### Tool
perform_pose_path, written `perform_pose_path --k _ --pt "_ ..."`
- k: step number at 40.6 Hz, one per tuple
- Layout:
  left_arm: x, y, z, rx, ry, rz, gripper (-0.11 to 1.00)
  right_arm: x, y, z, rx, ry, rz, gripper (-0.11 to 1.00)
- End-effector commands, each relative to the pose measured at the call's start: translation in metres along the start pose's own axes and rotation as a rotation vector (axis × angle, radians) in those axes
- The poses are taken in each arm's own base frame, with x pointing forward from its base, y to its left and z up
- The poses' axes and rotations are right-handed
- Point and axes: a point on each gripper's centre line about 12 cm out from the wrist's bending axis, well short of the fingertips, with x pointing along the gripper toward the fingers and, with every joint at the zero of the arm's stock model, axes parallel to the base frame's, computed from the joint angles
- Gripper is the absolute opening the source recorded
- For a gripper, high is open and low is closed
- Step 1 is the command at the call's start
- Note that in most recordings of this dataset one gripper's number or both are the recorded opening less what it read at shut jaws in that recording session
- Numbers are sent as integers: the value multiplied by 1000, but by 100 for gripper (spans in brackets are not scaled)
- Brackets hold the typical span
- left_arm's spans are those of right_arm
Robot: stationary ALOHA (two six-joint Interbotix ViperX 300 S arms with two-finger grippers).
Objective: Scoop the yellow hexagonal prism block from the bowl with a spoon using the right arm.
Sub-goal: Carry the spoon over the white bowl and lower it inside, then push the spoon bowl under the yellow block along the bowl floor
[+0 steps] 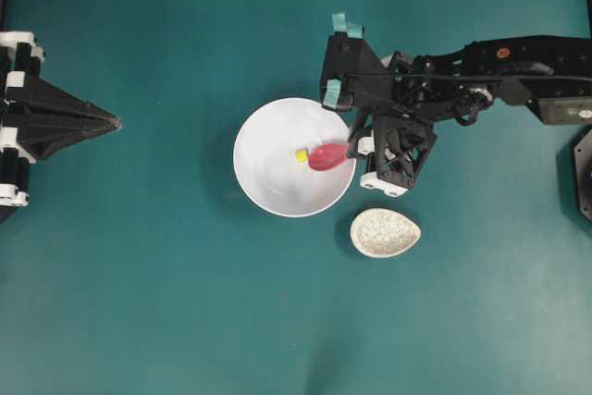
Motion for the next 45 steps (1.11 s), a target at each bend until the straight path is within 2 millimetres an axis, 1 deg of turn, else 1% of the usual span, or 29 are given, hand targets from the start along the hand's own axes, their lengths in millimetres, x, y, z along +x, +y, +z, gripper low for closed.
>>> perform_pose_path --k 1,29,45 --pt "3 0 7 1 -15 -2 0 -6 2 9 -2 -30 4 24" --pt "3 0 7 1 -18 -2 0 16 -3 11 1 -45 -10 24" --pt "3 0 7 1 -18 -2 0 22 5 20 -26 -101 -4 24"
